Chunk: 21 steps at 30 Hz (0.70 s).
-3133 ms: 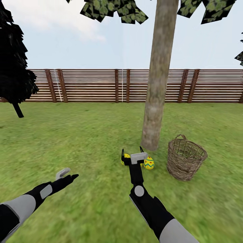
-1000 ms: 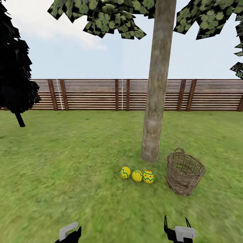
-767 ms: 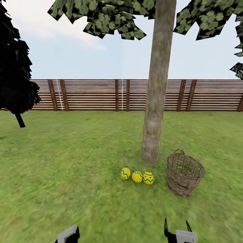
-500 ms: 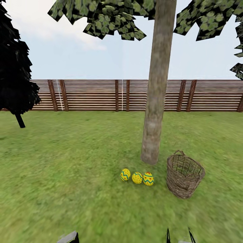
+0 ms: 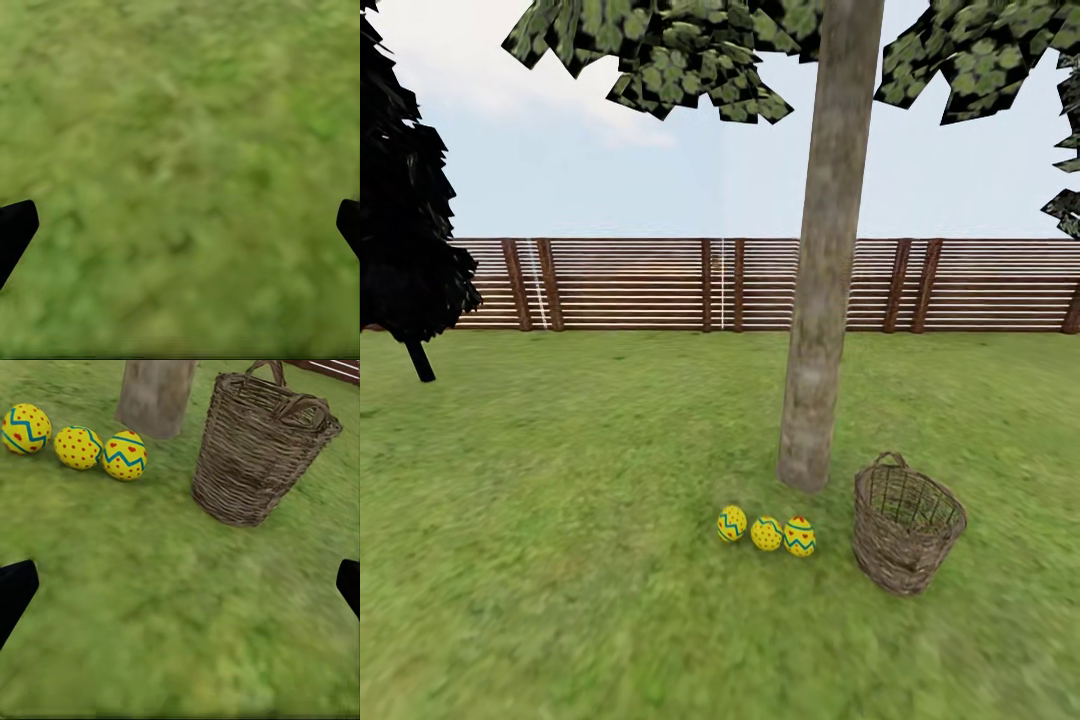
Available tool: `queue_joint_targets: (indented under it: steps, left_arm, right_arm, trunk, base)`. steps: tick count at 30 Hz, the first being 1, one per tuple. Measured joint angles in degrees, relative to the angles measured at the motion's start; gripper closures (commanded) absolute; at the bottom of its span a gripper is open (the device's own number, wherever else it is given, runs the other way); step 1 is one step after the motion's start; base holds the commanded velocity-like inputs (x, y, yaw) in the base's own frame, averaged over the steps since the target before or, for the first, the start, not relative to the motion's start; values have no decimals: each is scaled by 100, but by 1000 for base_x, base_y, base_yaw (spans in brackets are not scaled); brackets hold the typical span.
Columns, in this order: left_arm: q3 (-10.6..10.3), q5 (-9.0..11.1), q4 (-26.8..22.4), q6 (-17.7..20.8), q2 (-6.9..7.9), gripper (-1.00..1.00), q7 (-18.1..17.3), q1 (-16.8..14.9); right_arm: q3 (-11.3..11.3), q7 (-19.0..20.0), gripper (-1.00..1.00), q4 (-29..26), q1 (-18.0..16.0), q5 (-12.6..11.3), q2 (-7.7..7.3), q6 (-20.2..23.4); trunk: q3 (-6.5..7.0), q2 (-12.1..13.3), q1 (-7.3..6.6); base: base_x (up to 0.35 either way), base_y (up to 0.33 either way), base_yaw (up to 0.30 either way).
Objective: Take the three Easter eggs out of the wicker basket on the lawn in the garden, then place them on the lawn next to a single tree (choose any tree) so that all three eggs are next to the same tree and none are left in the basket.
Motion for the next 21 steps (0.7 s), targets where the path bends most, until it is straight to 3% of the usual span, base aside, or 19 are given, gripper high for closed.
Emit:
queue_joint_targets:
  steps: [9,19,21]
  left_arm:
    - [-6,-5,9,-6,62,-100,-3,62]
    - [-8,-11,9,-20,64,-100,-15,649]
    - [-7,-12,9,-214,64,-100,-16,725]
  right_arm:
    - [-12,335,-100,-8,44,87,29,-1]
    - [-21,339,-100,0,52,88,12,-1]
    - [-23,339,-100,0,53,90,5,-1]
  trunk:
    - [162,361,-198]
    - [341,762,-417]
    - [377,842,-461]
  base:
    - [0,0,0]
    - [0,0,0]
    - [0,0,0]
